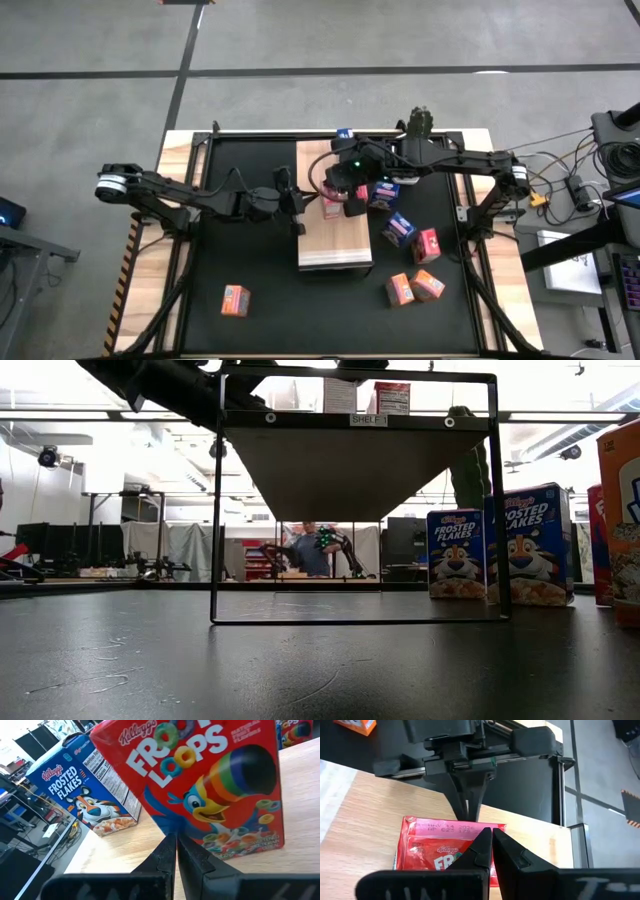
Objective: Stack cereal on shelf
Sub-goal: Put the left red cereal box aligned with the other red cereal box on the shelf
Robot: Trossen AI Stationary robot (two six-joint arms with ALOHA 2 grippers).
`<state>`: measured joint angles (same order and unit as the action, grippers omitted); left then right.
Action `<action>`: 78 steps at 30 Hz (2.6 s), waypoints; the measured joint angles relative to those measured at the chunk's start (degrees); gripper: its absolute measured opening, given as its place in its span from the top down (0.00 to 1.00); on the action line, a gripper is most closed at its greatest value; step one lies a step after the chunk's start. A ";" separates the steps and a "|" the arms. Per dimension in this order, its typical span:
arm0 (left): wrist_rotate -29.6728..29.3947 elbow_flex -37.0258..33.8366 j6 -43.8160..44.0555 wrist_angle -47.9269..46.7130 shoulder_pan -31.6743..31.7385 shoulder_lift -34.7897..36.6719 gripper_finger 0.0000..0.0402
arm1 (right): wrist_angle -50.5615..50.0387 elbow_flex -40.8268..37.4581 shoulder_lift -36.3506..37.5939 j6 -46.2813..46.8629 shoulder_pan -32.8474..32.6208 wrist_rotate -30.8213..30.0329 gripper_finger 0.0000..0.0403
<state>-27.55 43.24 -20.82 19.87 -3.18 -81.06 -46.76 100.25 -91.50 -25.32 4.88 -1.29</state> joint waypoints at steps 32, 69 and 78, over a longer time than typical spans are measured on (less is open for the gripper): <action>3.21 0.71 0.77 5.58 0.20 -4.17 1.00 | -1.18 0.00 2.25 1.33 -1.02 -3.34 0.98; 9.05 0.87 3.97 2.09 -2.73 -2.36 1.00 | -4.05 0.00 5.57 5.44 -7.78 -2.79 0.98; 9.07 0.87 4.90 2.82 -2.73 -2.38 1.00 | -4.05 0.00 5.55 5.39 -7.78 -2.79 0.98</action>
<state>-18.48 44.12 -15.92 22.70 -5.91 -83.44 -50.81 100.25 -85.95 -19.93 -2.90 -4.08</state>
